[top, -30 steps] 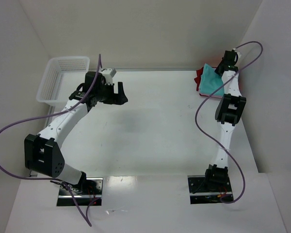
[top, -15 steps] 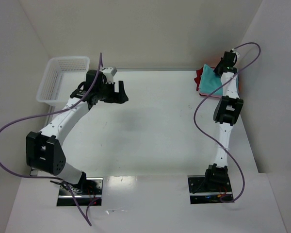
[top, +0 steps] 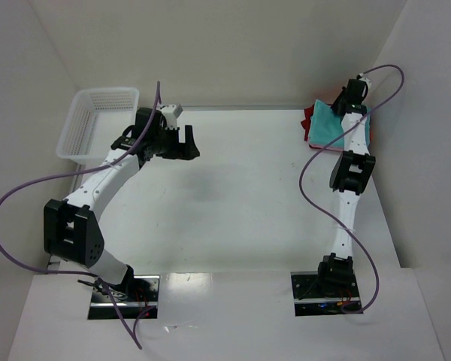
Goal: Fold and stack the t-shirts
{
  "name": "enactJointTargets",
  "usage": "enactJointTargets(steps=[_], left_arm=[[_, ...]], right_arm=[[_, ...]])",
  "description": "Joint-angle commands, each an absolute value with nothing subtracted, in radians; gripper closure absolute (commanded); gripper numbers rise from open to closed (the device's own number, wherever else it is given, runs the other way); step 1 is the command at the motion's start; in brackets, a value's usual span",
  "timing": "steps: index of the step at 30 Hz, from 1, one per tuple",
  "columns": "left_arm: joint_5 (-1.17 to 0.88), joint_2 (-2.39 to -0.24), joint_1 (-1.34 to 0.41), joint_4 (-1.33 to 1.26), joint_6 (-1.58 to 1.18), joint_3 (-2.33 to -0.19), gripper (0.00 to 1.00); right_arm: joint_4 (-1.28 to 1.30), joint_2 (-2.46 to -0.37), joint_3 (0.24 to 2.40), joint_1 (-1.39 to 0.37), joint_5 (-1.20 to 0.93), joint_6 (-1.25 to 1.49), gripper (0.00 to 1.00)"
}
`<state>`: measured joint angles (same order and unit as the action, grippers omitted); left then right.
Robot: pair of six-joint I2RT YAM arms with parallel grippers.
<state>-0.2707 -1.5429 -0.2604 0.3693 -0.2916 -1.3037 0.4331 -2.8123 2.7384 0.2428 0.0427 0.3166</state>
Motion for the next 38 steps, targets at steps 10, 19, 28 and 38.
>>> enactJointTargets(steps=[10, 19, 28, 38], left_arm=[[-0.313, -1.392, -0.255, 0.367, -0.255, -1.314, 0.01], [-0.272, -1.148, -0.255, 0.359, -0.224, -1.263, 0.01], [-0.236, -0.91, -0.255, 0.37, -0.265, -1.118, 0.01], [-0.206, -0.864, -0.255, 0.393, -0.247, -1.06, 0.01]], right_arm=[[0.428, -2.615, 2.826, 0.204, -0.04, 0.331, 0.41], [0.578, -2.1, 2.379, 0.031, 0.173, 0.307, 0.0], [0.342, -1.214, 1.357, -0.044, 0.252, 0.439, 0.0], [0.46, -0.9, 1.026, -0.034, 0.35, 0.485, 0.0]])
